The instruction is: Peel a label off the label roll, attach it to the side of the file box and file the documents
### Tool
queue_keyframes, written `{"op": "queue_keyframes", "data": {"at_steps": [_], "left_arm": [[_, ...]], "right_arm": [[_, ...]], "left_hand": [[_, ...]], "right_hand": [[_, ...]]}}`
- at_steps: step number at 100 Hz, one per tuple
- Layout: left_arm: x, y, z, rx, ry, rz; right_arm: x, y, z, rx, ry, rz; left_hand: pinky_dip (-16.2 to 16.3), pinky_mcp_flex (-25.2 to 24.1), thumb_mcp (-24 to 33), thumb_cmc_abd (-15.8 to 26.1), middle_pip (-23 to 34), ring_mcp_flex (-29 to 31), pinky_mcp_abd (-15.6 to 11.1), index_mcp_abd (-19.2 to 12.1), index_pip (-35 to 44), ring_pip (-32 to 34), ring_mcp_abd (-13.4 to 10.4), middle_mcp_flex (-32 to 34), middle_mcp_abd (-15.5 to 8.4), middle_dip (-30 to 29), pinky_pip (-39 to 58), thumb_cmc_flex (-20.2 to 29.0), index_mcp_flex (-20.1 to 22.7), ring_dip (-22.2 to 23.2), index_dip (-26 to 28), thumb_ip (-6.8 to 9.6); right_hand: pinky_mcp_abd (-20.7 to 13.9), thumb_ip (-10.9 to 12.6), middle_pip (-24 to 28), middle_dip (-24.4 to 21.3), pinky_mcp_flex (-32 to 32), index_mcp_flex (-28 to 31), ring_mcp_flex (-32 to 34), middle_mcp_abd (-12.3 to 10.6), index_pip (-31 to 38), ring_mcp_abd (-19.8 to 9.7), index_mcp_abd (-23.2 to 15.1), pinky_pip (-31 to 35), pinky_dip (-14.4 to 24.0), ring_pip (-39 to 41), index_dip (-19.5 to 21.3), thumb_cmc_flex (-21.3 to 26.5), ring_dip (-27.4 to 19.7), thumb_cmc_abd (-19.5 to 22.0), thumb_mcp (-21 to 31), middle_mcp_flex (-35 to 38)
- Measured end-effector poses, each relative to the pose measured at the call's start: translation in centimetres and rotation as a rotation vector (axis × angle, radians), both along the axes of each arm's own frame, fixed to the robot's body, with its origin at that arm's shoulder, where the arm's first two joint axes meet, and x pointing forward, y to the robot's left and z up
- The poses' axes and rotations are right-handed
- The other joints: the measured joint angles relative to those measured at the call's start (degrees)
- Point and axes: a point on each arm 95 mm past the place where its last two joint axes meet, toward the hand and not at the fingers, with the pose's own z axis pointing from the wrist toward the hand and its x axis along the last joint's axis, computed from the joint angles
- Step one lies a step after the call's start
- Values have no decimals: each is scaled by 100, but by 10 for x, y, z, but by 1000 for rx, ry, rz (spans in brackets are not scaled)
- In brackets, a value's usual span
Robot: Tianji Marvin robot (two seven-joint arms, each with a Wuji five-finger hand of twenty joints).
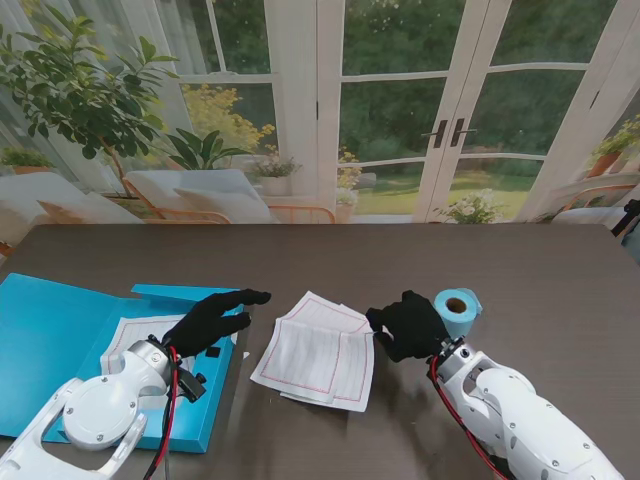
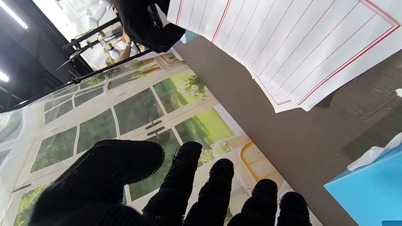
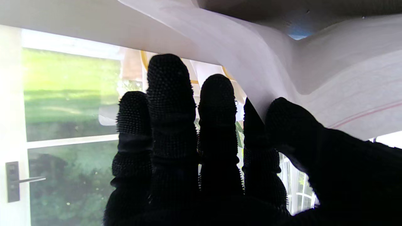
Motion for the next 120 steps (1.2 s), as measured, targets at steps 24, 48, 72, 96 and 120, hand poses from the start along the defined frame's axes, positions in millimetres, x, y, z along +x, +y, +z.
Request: {"op": "queue_keyframes", "data": {"at_steps": [24, 48, 72, 96, 120], "left_arm": [[0, 0, 0, -4, 8, 8], [0, -1, 1, -5, 12, 12], [0, 0, 2, -5, 17, 17], [0, 0, 2, -6, 21, 23], [1, 0, 3, -8, 23, 27]], "right_arm": [[3, -5, 17, 19, -31, 15], [2, -10, 30, 44, -42, 37], [2, -14, 37, 39, -44, 59], [3, -15, 36, 28, -30, 79], [2, -12, 35, 14, -25, 97]], "left_hand": [[0, 0, -1, 0, 0, 0, -8, 54, -6, 0, 0, 0, 2, 0, 0, 0, 0, 0, 0, 0], [0, 0, -12, 54, -1, 0, -9, 58, -9, 0, 0, -1, 7, 0, 0, 0, 0, 0, 0, 0], [0, -1, -14, 54, -2, 0, -16, 63, -9, 0, 0, -1, 8, 0, 0, 0, 0, 0, 1, 0], [0, -1, -17, 103, -3, 0, -18, 64, -10, 0, 0, -1, 15, 0, 0, 0, 0, 0, 1, 0], [0, -2, -17, 103, -4, -2, -18, 64, -10, 0, 0, -1, 49, 0, 0, 0, 0, 0, 10, -113]], "right_hand": [[-5, -50, 12, 115, 1, 5, 52, 2, 57, 0, 8, 8, -7, 223, 0, 0, 121, -1, 2, 65], [-66, -70, 13, 182, 2, 70, 53, 2, 129, 0, 21, 9, -8, 301, 0, -2, 129, -166, 64, 66], [-71, -140, 79, 242, 2, 70, 53, 2, 137, 0, 21, 9, -8, 388, 0, -2, 184, -169, 124, 140], [-72, -146, 80, 277, 2, 133, 54, 2, 139, 0, 30, 9, -9, 660, 1, -3, 311, -251, 129, 204], [-72, -146, 80, 348, 2, 134, 54, 3, 139, 0, 36, 9, -9, 801, 1, -4, 349, -248, 129, 204]]}}
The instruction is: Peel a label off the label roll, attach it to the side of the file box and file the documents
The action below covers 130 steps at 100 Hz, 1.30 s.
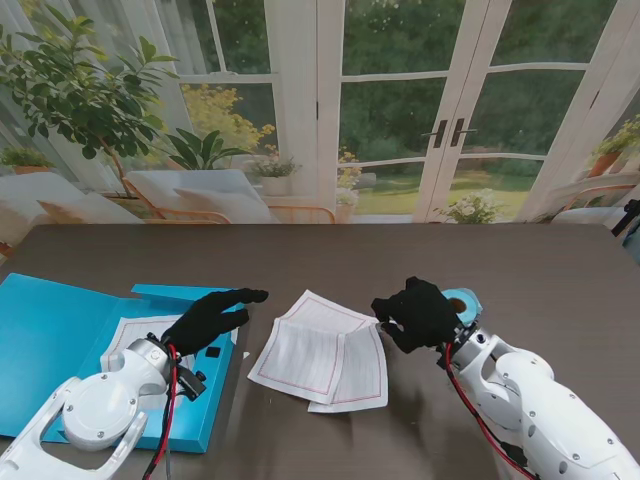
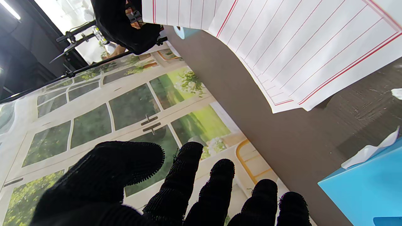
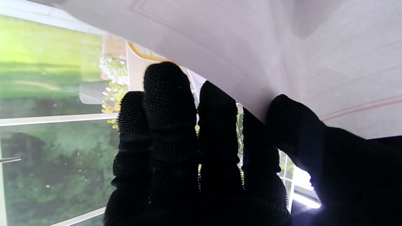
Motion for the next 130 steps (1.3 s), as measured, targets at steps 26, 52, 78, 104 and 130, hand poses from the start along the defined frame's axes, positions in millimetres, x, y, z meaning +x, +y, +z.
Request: {"op": "queue_keyframes", "data": {"at_steps": [26, 52, 78, 104, 130], "left_arm": [[0, 0, 0, 0, 3, 7], [4, -3, -2, -14, 11, 6], [5, -2, -4, -18, 14, 8], [8, -4, -8, -30, 29, 9], [9, -5, -10, -35, 39, 10]], "right_arm": [[0, 1, 4, -3, -34, 12], [0, -4, 28, 14, -83, 21], [1, -8, 42, 17, -93, 28], [2, -6, 56, 18, -117, 46], [3, -6, 71, 19, -143, 53]], "left_hand": [[0, 0, -1, 0, 0, 0, 0, 1, -5, 0, 0, 0, 9, 0, 0, 0, 0, 0, 1, 0], [0, 0, -1, 0, 0, 0, -1, 4, -8, -1, 0, -1, 11, 0, 0, -1, 0, 0, 1, 0], [0, 0, -4, 0, -9, -1, -1, 61, -19, 0, 1, -52, 14, 0, 0, -1, -2, 0, 1, 0], [0, 0, -6, 0, -10, -1, -1, 119, -32, -1, 1, -53, 69, 0, 0, -1, -76, 0, 1, 0], [0, 0, -7, 0, -10, -1, -2, 139, -43, -1, 4, -53, 71, 0, 0, -1, -84, 0, 1, 0]], "right_hand": [[0, 0, 74, 139, 0, 78, 1, 6, 0, 0, 75, 5, 65, 491, 0, 0, 169, -12, 1, 138], [0, 0, 144, 207, 1, 139, 1, 6, 3, -13, 118, 6, 119, 601, 13, 0, 195, -25, 2, 208], [0, 0, 144, 216, 1, 139, 1, 6, 4, -18, 119, 7, 127, 688, 81, 0, 224, -25, 2, 208], [0, -1, 204, 283, 1, 139, 2, 6, 4, -68, 120, 7, 147, 808, 106, 0, 264, -25, 2, 208], [0, -1, 207, 287, 1, 139, 2, 6, 5, -80, 120, 8, 263, 824, 142, 0, 265, -26, 2, 208]]}}
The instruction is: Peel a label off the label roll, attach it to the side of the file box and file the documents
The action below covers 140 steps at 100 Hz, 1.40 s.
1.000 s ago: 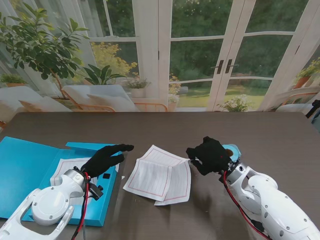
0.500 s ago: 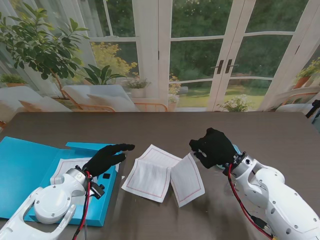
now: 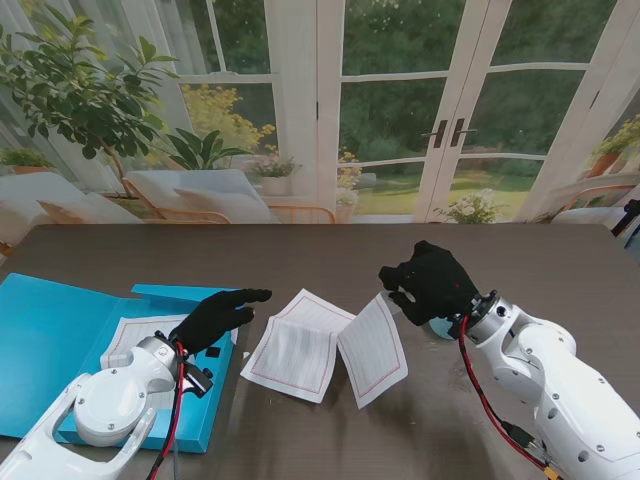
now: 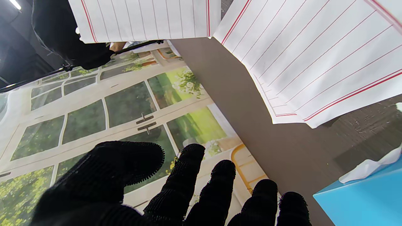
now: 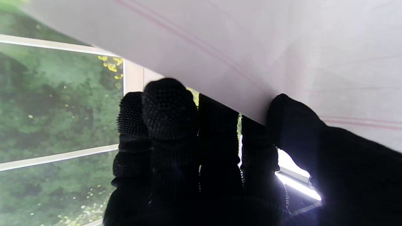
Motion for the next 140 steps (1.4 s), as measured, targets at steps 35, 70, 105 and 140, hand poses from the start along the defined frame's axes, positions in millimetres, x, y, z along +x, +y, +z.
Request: {"op": "queue_keyframes", "data": {"at_steps": [35, 70, 105, 140], "left_arm": [[0, 0, -1, -4, 5, 2], [4, -3, -5, -11, 22, -5], [15, -12, -13, -139, 71, 8], [24, -22, -14, -242, 180, -90]], "right_arm": [[0, 0, 14, 22, -21, -3], [-1, 2, 28, 47, -42, -9], [-3, 10, 45, 82, -76, -10], [-2, 24, 67, 155, -112, -17]], "left_hand": [[0, 0, -1, 0, 0, 0, 0, 9, -1, 0, 6, 0, 18, 0, 0, 0, 0, 0, 0, 0], [0, 0, -1, 0, 0, 17, 0, 10, -2, 0, 80, 0, 120, 0, 0, 0, 0, 0, 0, 0], [449, 304, -178, 133, 98, 477, 195, 58, -7, 94, 361, 385, 435, 278, 228, -314, -17, 296, 0, -257], [1554, 509, -486, 210, 383, 851, 325, 203, -22, 439, 551, 628, 669, 1164, 570, -1024, -76, 1167, 7, -843]], "right_hand": [[0, -1, 0, 2, 0, 0, 0, 0, 3, -43, 0, 0, 5, 1, 3, 0, 0, 0, 0, 0], [0, -1, 1, 4, 1, 0, 0, 0, 19, -44, 0, 0, 10, 2, 4, 0, 0, 0, 0, 0], [0, -2, 2, 6, 0, 0, 0, 0, 35, -44, 0, 1, 13, 3, 4, -1, 0, -1, 0, 0], [0, -3, 2, 12, 1, 0, 0, 0, 40, -44, 0, 1, 14, 3, 4, -1, 0, -1, 0, 0]]}}
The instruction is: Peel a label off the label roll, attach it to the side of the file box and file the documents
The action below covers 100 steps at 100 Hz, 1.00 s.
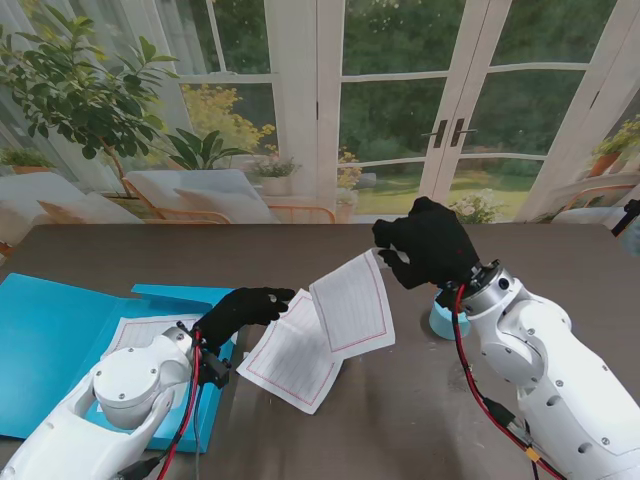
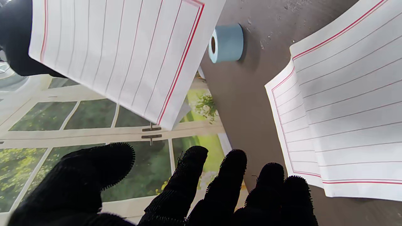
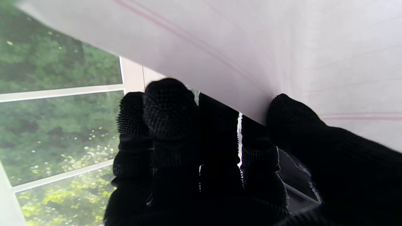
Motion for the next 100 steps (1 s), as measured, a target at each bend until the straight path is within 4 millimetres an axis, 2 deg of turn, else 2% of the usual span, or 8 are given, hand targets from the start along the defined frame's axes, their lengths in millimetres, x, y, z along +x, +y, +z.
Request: {"op": "queue_keyframes", "data": {"at_steps": [13, 15, 17, 20, 44, 71, 90, 100], "left_arm": [[5, -4, -2, -34, 27, -45], [6, -4, -2, -31, 27, -49], [6, -5, -2, -27, 26, -52], [8, -6, -2, -18, 23, -57], [17, -11, -4, -25, -3, -74], [26, -20, -1, -82, -46, -123], [27, -24, 0, -91, -53, -150], [27, -25, -1, -102, -67, -150]], "right_arm": [[-1, 7, 8, 18, -19, 7], [-1, 9, 9, 22, -21, 8], [-1, 9, 10, 26, -23, 8], [-1, 11, 11, 32, -25, 9], [-2, 21, 18, 76, -34, 10], [-3, 29, 19, 103, -37, 10], [-2, 33, 19, 121, -41, 4], [-1, 34, 17, 126, -38, 3]], "left_hand": [[77, 1, -36, 3, 0, 0, 1, 5, 0, 4, 0, 0, 2, 132, 2, -292, 0, 109, 30, -4], [86, 1, -36, 3, 0, 0, 1, 5, 0, 4, 0, 0, 2, 133, 2, -292, -2, 118, 32, -123], [110, 0, -35, 3, 0, 0, 1, 5, 0, 4, 0, 0, 2, 133, 2, -338, -7, 120, 32, -127], [134, 1, -37, 4, 0, 0, 1, 5, 0, 4, 0, 0, 2, 134, 4, -356, -25, 123, 39, -238], [143, 1, -27, 16, 0, 0, 1, -7, -56, 4, 0, -1, -66, 188, 4, -581, -191, 129, 86, -238], [214, 1, 205, -539, 32, 0, 1, -270, -20, 136, -45, -2, -232, 334, 4, -566, -142, 153, 99, -238], [346, 1, 279, -710, 55, 0, -1, -287, 139, 294, -55, -2, -298, 475, 7, -454, -124, 280, 281, -235], [449, 4, 292, -705, 99, 0, -2, -309, 255, 483, -102, 65, -325, 575, 10, -371, 58, 360, 449, -233]], "right_hand": [[0, 0, 2, 6, 0, 0, 0, 0, 1, 0, 0, 0, 1, 0, 0, 0, 0, 0, 0, 0], [0, 0, 2, 8, 0, 0, 0, 0, 1, 0, 0, 0, 1, 0, 0, 0, 0, 0, 0, 0], [0, 0, 2, 11, 0, 0, 0, 0, 1, 0, 0, 0, 1, 0, 0, 0, 0, 0, 0, 0], [0, 0, 3, 20, 0, 0, 0, 0, 1, 0, 0, 0, 1, 0, 0, 0, 0, 0, 0, 0], [0, -1, 4, 48, 0, 0, 0, 0, 1, 0, 0, 0, 2, 0, 1, 0, 0, 0, 0, 0], [0, -1, 6, 53, 1, 0, 0, 0, 1, 0, 1, 0, 4, 1, 1, 0, 0, 0, 0, 0], [0, -2, 6, 55, 0, 0, 1, 0, 1, 0, 1, 0, 5, 1, 1, 0, 0, 0, 0, 0], [0, -2, 5, 55, 1, 0, 1, 0, 1, 0, 1, 0, 5, 1, 1, 0, 0, 0, 0, 0]]}}
